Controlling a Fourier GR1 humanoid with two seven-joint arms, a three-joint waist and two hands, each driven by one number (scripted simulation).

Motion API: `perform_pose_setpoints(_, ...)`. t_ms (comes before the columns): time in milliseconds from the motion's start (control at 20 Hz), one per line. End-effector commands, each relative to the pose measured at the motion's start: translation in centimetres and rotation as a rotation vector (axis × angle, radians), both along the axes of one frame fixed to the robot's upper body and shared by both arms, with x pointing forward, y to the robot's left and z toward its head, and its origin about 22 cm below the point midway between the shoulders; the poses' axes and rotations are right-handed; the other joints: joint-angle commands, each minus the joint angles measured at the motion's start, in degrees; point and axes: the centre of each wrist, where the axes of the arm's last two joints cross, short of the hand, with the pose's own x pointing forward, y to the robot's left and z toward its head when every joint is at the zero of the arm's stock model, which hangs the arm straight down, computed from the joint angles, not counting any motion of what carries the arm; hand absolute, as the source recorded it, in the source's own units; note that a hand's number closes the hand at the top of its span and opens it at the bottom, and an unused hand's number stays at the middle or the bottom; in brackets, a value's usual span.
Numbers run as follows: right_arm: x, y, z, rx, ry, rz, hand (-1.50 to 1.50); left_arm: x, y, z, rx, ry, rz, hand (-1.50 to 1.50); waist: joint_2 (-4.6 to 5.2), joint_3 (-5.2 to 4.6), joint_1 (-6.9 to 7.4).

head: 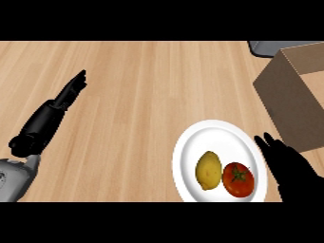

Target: Pick the lemon from the plate and place it in the cardboard box

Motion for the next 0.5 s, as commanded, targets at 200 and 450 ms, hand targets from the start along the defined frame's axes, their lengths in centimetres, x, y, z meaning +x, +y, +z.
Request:
perform_pose_setpoints(200, 1.5, 3.9, -1.2, -0.084, 0.132, -0.141, -1.5, -0.1, 1.2, -0.6, 0.008, -0.008, 0.003, 0.0, -0.13, 0.04, -0.05)
perform_pose_setpoints(450, 3.8, 5.8, -3.1, -0.149, 0.122, -0.18, -1.5, 1.2, 0.1, 0.6, -0.008, 0.002, 0.015, 0.0, -0.11, 0.19, -0.7)
